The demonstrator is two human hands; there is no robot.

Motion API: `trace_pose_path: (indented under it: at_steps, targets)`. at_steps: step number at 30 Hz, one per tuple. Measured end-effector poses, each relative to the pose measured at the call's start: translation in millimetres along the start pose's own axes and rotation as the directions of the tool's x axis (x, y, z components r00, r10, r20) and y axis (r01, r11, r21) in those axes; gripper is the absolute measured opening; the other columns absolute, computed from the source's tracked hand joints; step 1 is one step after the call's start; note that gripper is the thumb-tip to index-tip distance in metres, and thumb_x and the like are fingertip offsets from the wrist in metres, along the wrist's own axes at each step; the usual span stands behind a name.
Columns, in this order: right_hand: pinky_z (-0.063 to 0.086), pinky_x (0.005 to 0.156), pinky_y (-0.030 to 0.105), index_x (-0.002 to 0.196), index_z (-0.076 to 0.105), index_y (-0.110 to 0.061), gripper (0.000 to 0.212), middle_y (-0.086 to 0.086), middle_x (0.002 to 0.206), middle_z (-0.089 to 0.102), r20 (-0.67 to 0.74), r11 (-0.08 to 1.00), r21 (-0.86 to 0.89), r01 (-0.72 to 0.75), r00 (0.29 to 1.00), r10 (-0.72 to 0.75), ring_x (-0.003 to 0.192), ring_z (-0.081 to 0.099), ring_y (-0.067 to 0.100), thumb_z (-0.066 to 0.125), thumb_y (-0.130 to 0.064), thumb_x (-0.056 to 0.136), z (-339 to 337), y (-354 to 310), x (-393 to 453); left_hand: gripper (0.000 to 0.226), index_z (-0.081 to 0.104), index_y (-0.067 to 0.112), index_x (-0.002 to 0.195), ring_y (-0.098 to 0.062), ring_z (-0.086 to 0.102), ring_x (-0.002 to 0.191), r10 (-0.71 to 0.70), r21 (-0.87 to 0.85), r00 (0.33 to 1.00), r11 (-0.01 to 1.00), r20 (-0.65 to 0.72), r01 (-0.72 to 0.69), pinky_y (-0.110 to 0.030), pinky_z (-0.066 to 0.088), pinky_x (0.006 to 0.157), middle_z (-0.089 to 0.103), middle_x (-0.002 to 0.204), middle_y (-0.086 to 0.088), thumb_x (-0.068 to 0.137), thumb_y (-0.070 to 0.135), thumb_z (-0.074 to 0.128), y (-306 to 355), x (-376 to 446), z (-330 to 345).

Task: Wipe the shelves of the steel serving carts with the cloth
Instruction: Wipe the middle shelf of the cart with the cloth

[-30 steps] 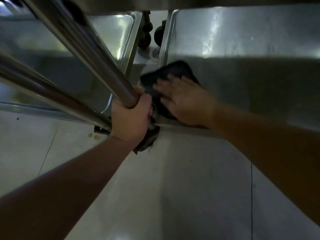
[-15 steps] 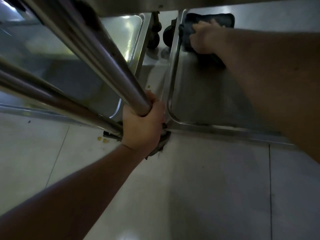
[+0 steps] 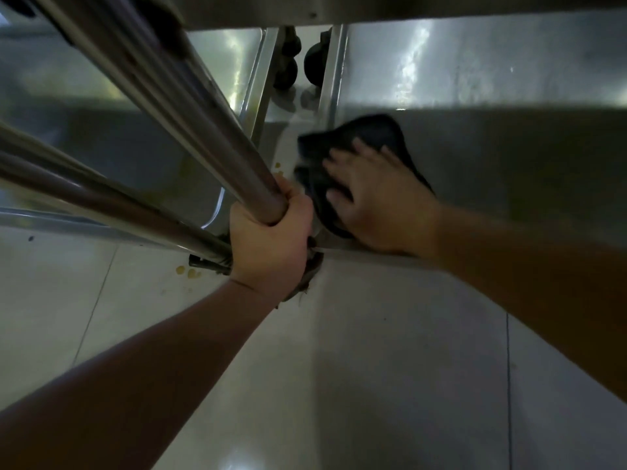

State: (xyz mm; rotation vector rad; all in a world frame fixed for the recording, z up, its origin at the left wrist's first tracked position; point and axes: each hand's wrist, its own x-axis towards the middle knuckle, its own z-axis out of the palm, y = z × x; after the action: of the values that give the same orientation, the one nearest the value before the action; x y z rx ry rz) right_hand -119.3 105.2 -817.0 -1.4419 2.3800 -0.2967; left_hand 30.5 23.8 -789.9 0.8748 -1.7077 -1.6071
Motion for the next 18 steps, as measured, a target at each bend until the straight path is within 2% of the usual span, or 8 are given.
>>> trace_pose_path:
  at_steps: [3,5,7,9,10,13,15,18]
  targets:
    - [-0.001,0.126,0.035,0.157,0.036,-0.04,0.057,-0.021,0.167,0.024,0.105,0.985,0.035,0.167,0.98,-0.17,0.158,0.003,0.008,0.027,-0.056,0.104,2.9,3.7,-50.8,0.038,0.048,0.011,0.067,-0.012,0.048,0.049,-0.023,-0.032,1.0,0.999,-0.02,0.022,-0.022,0.043,0.051,0.047,0.055,-0.005,0.087,-0.02,0.056,-2.2,1.4,0.8]
    - [-0.003,0.124,0.03,0.153,0.042,-0.042,0.061,-0.024,0.164,0.028,0.171,0.969,0.052,0.242,0.954,-0.248,0.157,0.004,0.003,0.023,-0.062,0.099,-4.9,22.4,-56.6,0.036,0.048,0.009,0.066,-0.015,0.048,0.05,-0.037,-0.022,0.999,0.999,-0.039,0.036,-0.025,0.042,0.051,0.045,0.056,-0.011,0.089,-0.017,0.057,-2.5,0.8,1.3]
    - [0.004,0.126,0.036,0.154,0.044,-0.036,0.059,-0.016,0.165,0.031,0.163,0.966,0.0,0.258,0.953,-0.254,0.158,0.011,0.01,0.032,-0.06,0.101,-11.6,42.1,-35.7,0.027,0.05,0.002,0.07,-0.018,0.048,0.051,-0.041,-0.012,0.997,0.999,-0.064,0.04,-0.026,0.042,0.049,0.042,0.059,-0.024,0.09,-0.014,0.06,-0.4,0.3,2.4]
    - [0.012,0.127,0.047,0.157,0.041,-0.027,0.055,-0.004,0.167,0.032,0.059,0.986,-0.053,0.156,0.986,-0.153,0.157,0.017,0.023,0.044,-0.046,0.106,-18.5,57.0,9.1,0.022,0.051,-0.005,0.073,-0.016,0.048,0.049,-0.033,0.017,0.998,0.999,-0.059,0.034,-0.022,0.042,0.047,0.042,0.062,-0.027,0.092,-0.01,0.061,1.3,-0.9,2.2]
    - [0.013,0.127,0.05,0.159,0.037,-0.025,0.056,0.0,0.168,0.03,-0.002,0.997,-0.049,0.061,0.998,-0.061,0.157,0.017,0.027,0.044,-0.043,0.107,-24.1,60.5,36.3,0.021,0.052,-0.005,0.074,-0.013,0.049,0.047,-0.03,0.036,0.999,0.999,-0.045,0.032,-0.02,0.043,0.047,0.045,0.061,-0.022,0.093,-0.008,0.061,1.1,-0.9,1.7]
    - [0.002,0.126,0.053,0.164,0.015,-0.033,0.064,-0.003,0.172,0.013,-0.055,0.984,0.026,-0.179,0.982,0.18,0.159,0.004,0.028,0.028,-0.052,0.105,-35.5,53.9,104.1,0.022,0.053,0.005,0.075,-0.009,0.051,0.047,-0.042,0.052,0.999,0.998,0.008,0.042,-0.019,0.046,0.048,0.05,0.061,-0.01,0.094,-0.004,0.062,1.2,0.5,-3.4]
    - [-0.002,0.125,0.054,0.164,0.011,-0.037,0.064,-0.007,0.173,0.007,-0.035,0.977,0.025,-0.21,0.977,0.211,0.159,-0.002,0.028,0.021,-0.054,0.104,-32.5,42.8,123.9,0.028,0.05,0.012,0.071,-0.012,0.05,0.047,-0.059,0.03,0.998,0.998,0.028,0.059,-0.023,0.047,0.047,0.047,0.059,-0.008,0.092,-0.002,0.063,1.7,1.3,-5.2]
    - [-0.002,0.124,0.056,0.163,0.017,-0.04,0.06,-0.009,0.173,0.006,0.025,0.993,-0.003,-0.119,0.993,0.119,0.159,-0.002,0.027,0.019,-0.054,0.104,-24.3,30.1,109.9,0.029,0.049,0.017,0.07,-0.012,0.05,0.047,-0.092,0.023,0.995,0.996,0.04,0.091,-0.024,0.047,0.046,0.047,0.056,-0.001,0.09,0.001,0.063,2.1,-0.7,-6.5]
